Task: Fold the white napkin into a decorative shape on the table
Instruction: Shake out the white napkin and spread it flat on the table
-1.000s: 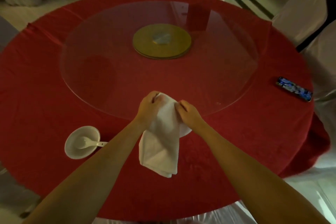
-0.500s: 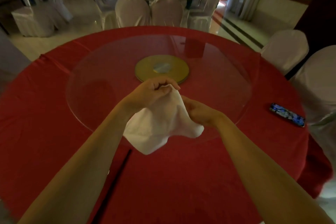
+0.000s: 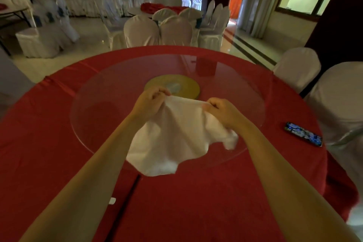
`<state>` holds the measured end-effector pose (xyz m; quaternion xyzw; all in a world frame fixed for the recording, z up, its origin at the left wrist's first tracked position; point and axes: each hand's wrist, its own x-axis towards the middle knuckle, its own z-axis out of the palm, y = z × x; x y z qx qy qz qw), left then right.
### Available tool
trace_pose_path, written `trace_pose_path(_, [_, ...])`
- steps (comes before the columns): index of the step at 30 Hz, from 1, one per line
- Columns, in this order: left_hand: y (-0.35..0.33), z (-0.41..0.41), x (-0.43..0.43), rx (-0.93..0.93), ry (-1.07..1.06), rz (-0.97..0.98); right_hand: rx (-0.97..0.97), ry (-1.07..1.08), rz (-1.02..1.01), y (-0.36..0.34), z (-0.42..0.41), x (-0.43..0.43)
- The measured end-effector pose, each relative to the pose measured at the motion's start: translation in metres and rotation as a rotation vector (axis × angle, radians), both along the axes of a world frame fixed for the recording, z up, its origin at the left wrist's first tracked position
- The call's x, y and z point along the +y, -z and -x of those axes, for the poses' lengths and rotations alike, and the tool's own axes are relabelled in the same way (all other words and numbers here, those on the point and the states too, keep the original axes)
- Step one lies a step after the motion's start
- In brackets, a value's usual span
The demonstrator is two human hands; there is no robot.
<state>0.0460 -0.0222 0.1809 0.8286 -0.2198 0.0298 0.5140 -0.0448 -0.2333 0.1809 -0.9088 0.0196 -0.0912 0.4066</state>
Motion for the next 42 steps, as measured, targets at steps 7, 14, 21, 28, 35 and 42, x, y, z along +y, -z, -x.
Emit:
trace_pose_path(7, [0.007,0.040,-0.015,-0.296,0.068,0.025,0.091,0.141,-0.407,-0.036,-0.006,0.028])
trace_pose_path(14, [-0.002,0.069,-0.011,-0.377,0.145,0.152,0.216,0.227,-0.691,-0.065,-0.004,0.037])
trace_pose_path(21, [-0.024,0.051,-0.016,-0.265,-0.152,0.161,0.048,-0.071,-1.173,-0.074,0.018,0.032])
trace_pose_path(28, [-0.069,0.059,-0.028,0.039,0.137,0.265,-0.303,0.241,-0.723,-0.094,0.028,0.033])
trace_pose_path(35, [-0.077,0.076,-0.028,0.249,0.256,0.365,-0.325,0.184,-0.762,-0.100,0.027,0.022])
trace_pose_path(42, [-0.074,0.065,-0.027,0.018,0.233,0.247,-0.264,0.061,-0.619,-0.107,0.027,0.029])
